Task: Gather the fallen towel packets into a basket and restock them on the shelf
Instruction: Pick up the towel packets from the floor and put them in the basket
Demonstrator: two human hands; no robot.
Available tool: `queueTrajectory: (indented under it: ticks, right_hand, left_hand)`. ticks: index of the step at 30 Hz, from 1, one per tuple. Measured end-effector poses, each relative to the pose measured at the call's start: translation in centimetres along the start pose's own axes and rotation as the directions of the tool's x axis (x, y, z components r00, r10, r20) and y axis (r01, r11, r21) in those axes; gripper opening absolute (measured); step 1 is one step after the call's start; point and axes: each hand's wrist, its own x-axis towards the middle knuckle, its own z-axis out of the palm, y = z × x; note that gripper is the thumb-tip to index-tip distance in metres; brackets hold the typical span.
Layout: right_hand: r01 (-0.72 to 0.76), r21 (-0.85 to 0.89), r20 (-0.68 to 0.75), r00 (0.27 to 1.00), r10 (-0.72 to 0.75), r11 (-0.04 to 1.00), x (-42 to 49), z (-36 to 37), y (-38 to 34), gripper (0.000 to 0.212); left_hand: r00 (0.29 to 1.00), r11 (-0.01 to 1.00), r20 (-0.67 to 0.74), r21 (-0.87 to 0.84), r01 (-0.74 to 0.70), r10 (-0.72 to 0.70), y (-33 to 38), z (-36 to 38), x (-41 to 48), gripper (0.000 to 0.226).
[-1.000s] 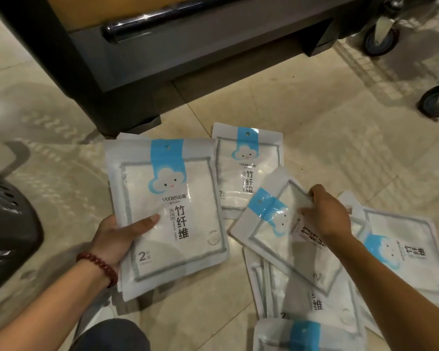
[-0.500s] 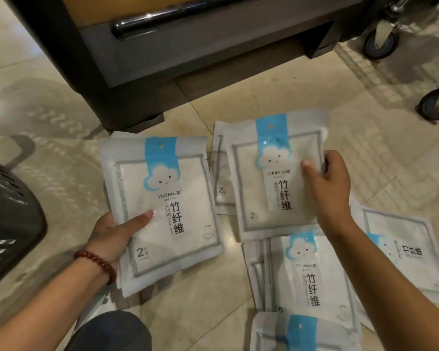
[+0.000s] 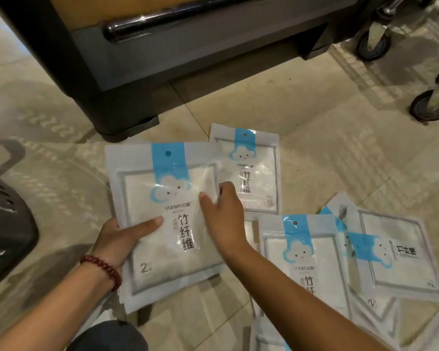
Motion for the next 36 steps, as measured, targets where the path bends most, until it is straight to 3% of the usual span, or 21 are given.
queueTrajectory:
  ticks: [3,5,8,13,15,16,19,23,28,36]
  right_hand:
    - [-0.115,0.094,0.016,0.993,0.114,0.989,1.6,-1.0,0.7,0.015]
    - [-0.166,0.111,-0.098,0.979,0.177,0.98,3.7,-2.9,1.4,0.019]
    - [-0.298,-0.148,-0.325,0.915,0.238,0.943,7.2,-6.4,3.0,0.054]
    - [-0.468,-0.518,-0.269,0.884,0.383,0.716,9.0,-5.8,4.4,0.089]
    - [-0.461,-0.582,-0.344,0.886,0.31,0.67,8.6,-4.2,4.6,0.087]
    - [-0.453,-0.579,-0.391,0.884,0.257,0.678,8.7,-3.8,4.6,0.076]
    - [-0.33,-0.432,-0.396,0.905,0.152,0.839,9.3,-3.9,4.0,0.036]
    - [-0.02,-0.171,-0.332,0.942,-0.038,0.985,7.6,-4.4,1.6,0.023]
    - [0.111,0.139,-0.292,0.954,-0.066,0.984,2.5,-8.0,-1.5,0.025]
    - [0.229,0.208,-0.312,0.937,-0.158,0.951,-5.3,-15.3,-7.6,0.03]
  left_hand:
    - [0.996,1.0,-0.081,0.001,-0.027,0.027,0.2,-0.1,0.5,0.054]
    - [0.994,0.999,-0.101,-0.006,-0.05,0.049,0.5,-0.1,0.9,0.053]
    - [0.992,0.999,-0.114,-0.007,-0.053,0.052,1.0,-0.4,1.5,0.051]
    - [0.994,0.999,-0.101,0.002,-0.042,0.042,1.7,-1.1,2.3,0.061]
    - [0.993,0.999,-0.112,-0.006,-0.049,0.048,1.7,-1.2,2.5,0.06]
    - [0.992,0.998,-0.116,-0.011,-0.054,0.052,1.7,-1.3,2.6,0.059]
    - [0.989,0.997,-0.13,-0.01,-0.074,0.073,2.0,-1.4,2.8,0.056]
    - [0.979,0.988,-0.143,-0.025,-0.149,0.144,2.7,-0.8,2.1,0.037]
    - [0.952,0.965,-0.16,0.018,-0.261,0.26,4.8,0.4,-1.2,0.019]
    - [0.871,0.873,-0.069,0.082,-0.481,0.486,11.4,0.5,-12.5,0.032]
